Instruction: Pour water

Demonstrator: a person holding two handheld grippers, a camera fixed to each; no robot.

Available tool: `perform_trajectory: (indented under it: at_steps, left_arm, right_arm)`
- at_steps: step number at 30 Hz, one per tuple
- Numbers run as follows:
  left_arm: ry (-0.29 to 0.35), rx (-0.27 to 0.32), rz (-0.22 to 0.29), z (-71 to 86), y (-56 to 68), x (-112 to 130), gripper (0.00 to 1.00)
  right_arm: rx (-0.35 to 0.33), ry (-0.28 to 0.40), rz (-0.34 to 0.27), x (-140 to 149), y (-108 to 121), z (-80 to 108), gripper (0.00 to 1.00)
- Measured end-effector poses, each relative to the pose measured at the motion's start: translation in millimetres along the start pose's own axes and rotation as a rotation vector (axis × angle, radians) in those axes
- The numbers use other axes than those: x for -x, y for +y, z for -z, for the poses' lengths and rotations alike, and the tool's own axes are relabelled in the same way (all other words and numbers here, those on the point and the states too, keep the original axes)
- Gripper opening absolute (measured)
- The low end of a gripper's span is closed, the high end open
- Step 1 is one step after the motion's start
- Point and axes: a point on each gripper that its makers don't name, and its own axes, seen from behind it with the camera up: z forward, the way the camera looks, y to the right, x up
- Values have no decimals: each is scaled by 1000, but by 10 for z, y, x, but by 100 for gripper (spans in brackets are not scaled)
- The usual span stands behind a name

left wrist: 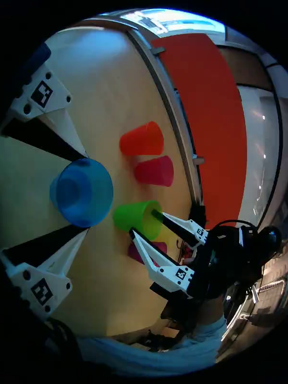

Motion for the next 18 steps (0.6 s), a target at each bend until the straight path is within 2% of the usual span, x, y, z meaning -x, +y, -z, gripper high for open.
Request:
perform_trajectory:
  at_steps: [8, 18]
  left_arm:
    - [19, 5, 16, 73, 1, -93, 87]
    - [43, -27, -20, 223, 7, -278, 87]
  right_arm:
    - [8, 29, -2, -63, 3, 105, 92]
    - [32, 77, 19, -159, -31, 312, 92]
